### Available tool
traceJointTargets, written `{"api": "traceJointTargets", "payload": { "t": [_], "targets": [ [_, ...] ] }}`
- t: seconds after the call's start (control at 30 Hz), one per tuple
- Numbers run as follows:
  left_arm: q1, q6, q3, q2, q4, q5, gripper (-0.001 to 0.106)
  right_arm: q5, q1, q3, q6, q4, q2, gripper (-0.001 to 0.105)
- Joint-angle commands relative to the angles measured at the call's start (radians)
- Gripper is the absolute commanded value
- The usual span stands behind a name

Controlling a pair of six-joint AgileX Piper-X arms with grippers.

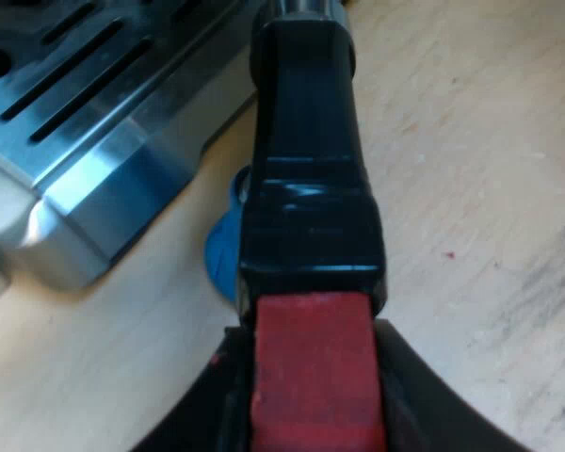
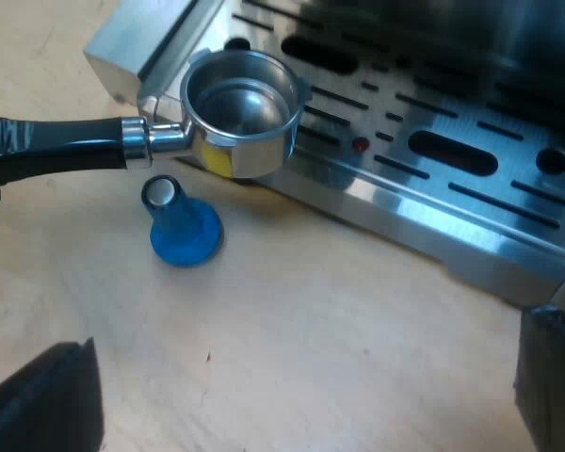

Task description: Put the handle in the coffee machine

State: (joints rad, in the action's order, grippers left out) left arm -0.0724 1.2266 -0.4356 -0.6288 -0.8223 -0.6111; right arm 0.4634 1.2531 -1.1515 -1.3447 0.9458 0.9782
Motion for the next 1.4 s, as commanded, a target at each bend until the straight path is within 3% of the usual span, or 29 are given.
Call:
{"api": "traceJointTargets", "payload": {
  "t": [0.03,0.27,0.67,0.87,1.1,1.4],
  "targets": [
    [0.027,0.003,-0.040,0.015,-0.020,-0.030,0.000,0.096,0.040,-0.009,0.013,-0.007,-0.004,0.089],
    [0.089,0.003,-0.085,0.015,-0.082,-0.037,0.000,0.190,0.130,0.000,0.047,-0.049,0.022,0.089],
    [0.134,-0.004,-0.086,0.015,-0.101,-0.037,0.000,0.261,0.196,0.112,0.040,-0.428,0.151,0.089],
    [0.134,-0.004,-0.086,0.015,-0.101,-0.037,0.000,0.394,0.196,0.112,0.023,-0.581,0.251,0.089],
    [0.134,-0.040,-0.086,0.015,-0.088,-0.037,0.000,0.511,0.196,0.112,0.023,-0.659,0.340,0.089],
    [0.134,-0.041,-0.086,0.015,-0.060,-0.031,0.000,0.522,0.196,0.112,0.023,-0.672,0.376,0.089]
  ]
}}
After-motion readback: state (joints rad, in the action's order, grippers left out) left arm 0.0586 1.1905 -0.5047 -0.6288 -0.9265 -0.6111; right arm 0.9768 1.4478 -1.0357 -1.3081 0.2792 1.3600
